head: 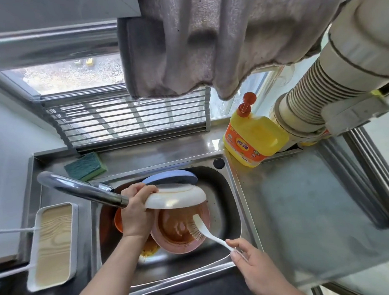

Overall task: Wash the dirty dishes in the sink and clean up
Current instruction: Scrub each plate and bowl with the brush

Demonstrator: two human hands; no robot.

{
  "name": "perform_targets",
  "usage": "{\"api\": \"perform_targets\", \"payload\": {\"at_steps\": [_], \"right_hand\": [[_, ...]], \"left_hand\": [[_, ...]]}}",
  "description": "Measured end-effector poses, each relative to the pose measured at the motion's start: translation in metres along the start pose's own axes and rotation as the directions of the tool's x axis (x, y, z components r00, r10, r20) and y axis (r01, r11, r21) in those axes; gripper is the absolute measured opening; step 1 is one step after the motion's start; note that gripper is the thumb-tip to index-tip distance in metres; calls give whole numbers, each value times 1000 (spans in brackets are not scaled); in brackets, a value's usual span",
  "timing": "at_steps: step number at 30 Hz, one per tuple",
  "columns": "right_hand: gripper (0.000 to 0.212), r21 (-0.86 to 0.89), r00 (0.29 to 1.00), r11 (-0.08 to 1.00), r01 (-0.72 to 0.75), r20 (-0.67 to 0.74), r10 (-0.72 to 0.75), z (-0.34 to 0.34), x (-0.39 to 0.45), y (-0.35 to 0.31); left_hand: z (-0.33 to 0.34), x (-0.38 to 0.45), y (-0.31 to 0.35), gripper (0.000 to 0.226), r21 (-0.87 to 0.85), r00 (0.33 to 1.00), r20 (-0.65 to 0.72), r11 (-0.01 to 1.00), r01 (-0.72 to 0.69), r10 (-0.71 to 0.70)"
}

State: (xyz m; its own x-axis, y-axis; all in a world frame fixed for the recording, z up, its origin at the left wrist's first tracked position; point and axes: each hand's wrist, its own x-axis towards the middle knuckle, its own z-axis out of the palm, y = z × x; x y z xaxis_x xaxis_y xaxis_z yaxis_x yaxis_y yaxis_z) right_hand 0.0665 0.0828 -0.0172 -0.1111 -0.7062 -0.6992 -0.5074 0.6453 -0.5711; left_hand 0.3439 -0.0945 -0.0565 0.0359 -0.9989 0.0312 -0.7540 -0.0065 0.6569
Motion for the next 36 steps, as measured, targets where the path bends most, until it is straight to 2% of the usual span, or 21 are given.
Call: {"api": "perform_targets", "payload": {"at_steps": [3, 5, 11, 15, 18, 21, 22, 23, 24, 25, 27, 28, 30, 32, 34, 36], "right_hand": [[35, -5, 1000, 1000, 4, 3, -4, 1, -2, 3], [38, -10, 1000, 1000, 3, -6, -3, 1, -4, 3], [36, -32, 999, 999, -28, -16, 28, -2, -8, 6], [23, -19, 1000, 999, -27, 5, 27, -3, -4, 8], [20, -17, 999, 1000, -26, 30, 26, 0, 0, 8], [20, -15, 999, 1000, -22, 41, 22, 2, 2, 8], [20, -18, 999, 1000, -23, 47, 23, 1, 2, 9], [21, -15, 998, 1000, -27, 52, 28, 0, 1, 10], [21, -12, 998, 999, -31, 52, 31, 0, 1, 11], [21, -9, 998, 999, -39, 46, 40, -1, 1, 13], [22, 19, 997, 998, -62, 43, 61, -2, 1, 17], [23, 31, 997, 997, -69, 40, 68, -2, 1, 18], [25, 44, 996, 996, -77, 38, 76, -2, 4, 19], [29, 52, 997, 996, -70, 32, 69, -2, 8, 21], [26, 45, 997, 997, -67, 31, 66, -2, 11, 21], [23, 39, 997, 997, -67, 26, 66, -2, 12, 19]], "left_hand": [[12, 3, 3, 25, -65, 999, -25, 997, 32, -34], [25, -1, -1, 28, -36, 997, -50, 998, 54, -56], [40, -7, -4, 37, 65, 939, 23, 938, 341, -343], [36, 28, 26, 38, 56, 780, 37, 781, 623, -625], [42, 39, 40, 51, 28, 591, 63, 593, 805, -805], [43, 58, 32, 73, -296, 398, 221, 328, 897, -890], [43, 64, 28, 72, -422, 357, 266, 225, 878, -895], [45, 65, 22, 70, -508, 341, 273, 166, 845, -900], [46, 62, 17, 69, -553, 343, 248, 158, 818, -906], [49, 53, 11, 67, -528, 369, 217, 209, 823, -904], [59, 23, -4, 53, -393, 471, 245, 357, 847, -847], [64, 3, -14, 41, -319, 486, 305, 393, 862, -819], [73, -35, -37, 38, -14, 485, 355, 514, 858, -800], [79, -62, -60, 48, 336, 508, 293, 584, 739, -810], [79, -75, -70, 46, 365, 530, 235, 579, 729, -815], [80, -79, -75, 38, 344, 533, 272, 598, 724, -801]]}}
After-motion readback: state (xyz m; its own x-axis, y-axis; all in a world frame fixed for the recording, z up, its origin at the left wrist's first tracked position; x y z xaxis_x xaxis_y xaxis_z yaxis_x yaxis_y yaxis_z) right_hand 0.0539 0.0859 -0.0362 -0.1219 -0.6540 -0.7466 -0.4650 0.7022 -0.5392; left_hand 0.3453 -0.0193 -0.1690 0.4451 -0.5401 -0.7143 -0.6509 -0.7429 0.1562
